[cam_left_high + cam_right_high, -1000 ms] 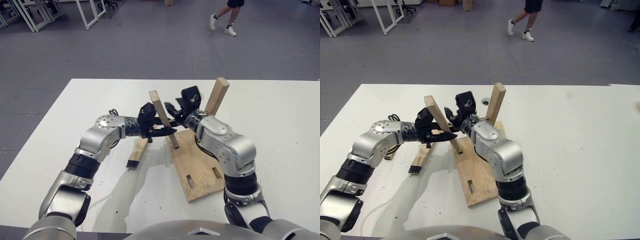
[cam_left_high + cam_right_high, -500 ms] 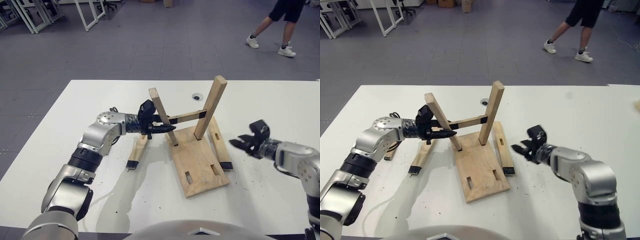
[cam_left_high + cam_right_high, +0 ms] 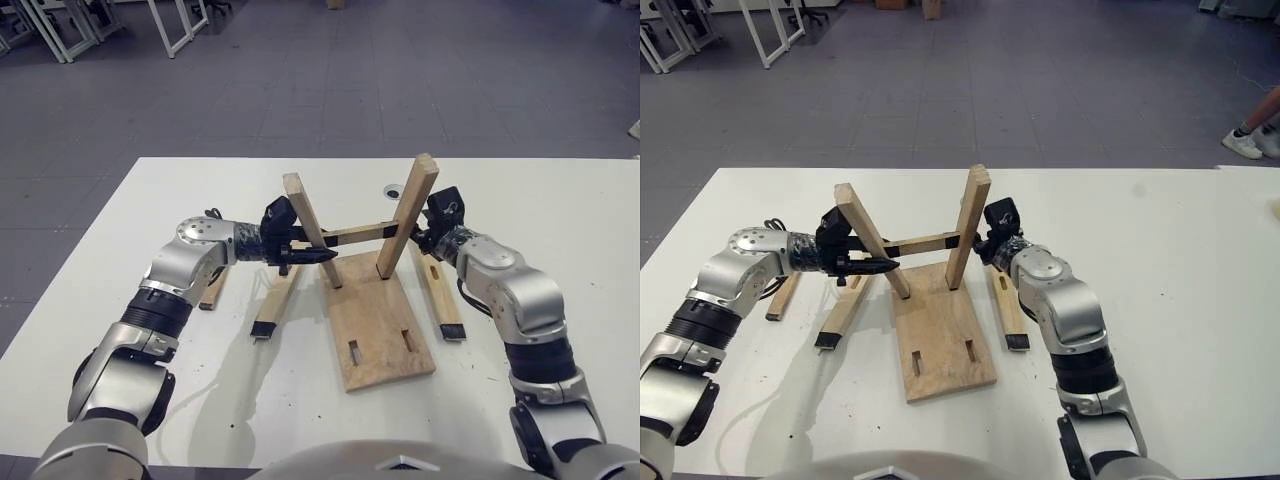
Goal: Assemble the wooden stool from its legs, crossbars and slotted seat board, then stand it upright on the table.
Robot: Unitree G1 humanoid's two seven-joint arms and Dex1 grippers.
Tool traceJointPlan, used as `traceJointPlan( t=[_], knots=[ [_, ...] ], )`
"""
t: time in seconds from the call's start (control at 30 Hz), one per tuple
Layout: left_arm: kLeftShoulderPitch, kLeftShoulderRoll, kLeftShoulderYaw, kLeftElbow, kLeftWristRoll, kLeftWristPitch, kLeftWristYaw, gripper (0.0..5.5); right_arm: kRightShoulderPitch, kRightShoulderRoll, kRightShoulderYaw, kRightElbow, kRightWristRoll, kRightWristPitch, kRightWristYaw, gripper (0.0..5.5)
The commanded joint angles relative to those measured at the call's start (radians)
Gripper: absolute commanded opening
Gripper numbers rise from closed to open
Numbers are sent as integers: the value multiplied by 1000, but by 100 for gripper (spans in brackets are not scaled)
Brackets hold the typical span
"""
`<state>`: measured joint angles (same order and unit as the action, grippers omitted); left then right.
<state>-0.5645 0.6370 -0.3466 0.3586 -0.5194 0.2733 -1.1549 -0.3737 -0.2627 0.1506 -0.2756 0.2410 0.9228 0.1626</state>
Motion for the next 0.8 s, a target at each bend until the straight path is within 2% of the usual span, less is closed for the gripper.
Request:
traceJointPlan(
  t=[0.03,0.17,0.27,0.33,0.4,0.63,0.8],
  knots=[
    [79,-35,-145,91,198,73,4,204,2,-1,58,-81,87,13,145,231],
    [85,-35,-115,151,168,28,-72,204,121,-244,-46,-126,96,19,296,231],
    [69,-47,-99,218,176,-15,-106,204,192,-467,-35,-195,161,22,535,231],
    [58,-60,-86,244,170,-44,-129,204,213,-549,-16,-217,189,-6,650,231],
    [46,-75,-88,257,172,-90,-163,204,208,-542,23,-214,195,-57,704,231],
    [-32,-130,-104,295,208,-160,-217,204,199,-451,309,-180,47,-257,753,231],
    [-59,-160,-71,296,227,-193,-208,204,269,-465,353,-111,-36,-353,740,231]
  ],
)
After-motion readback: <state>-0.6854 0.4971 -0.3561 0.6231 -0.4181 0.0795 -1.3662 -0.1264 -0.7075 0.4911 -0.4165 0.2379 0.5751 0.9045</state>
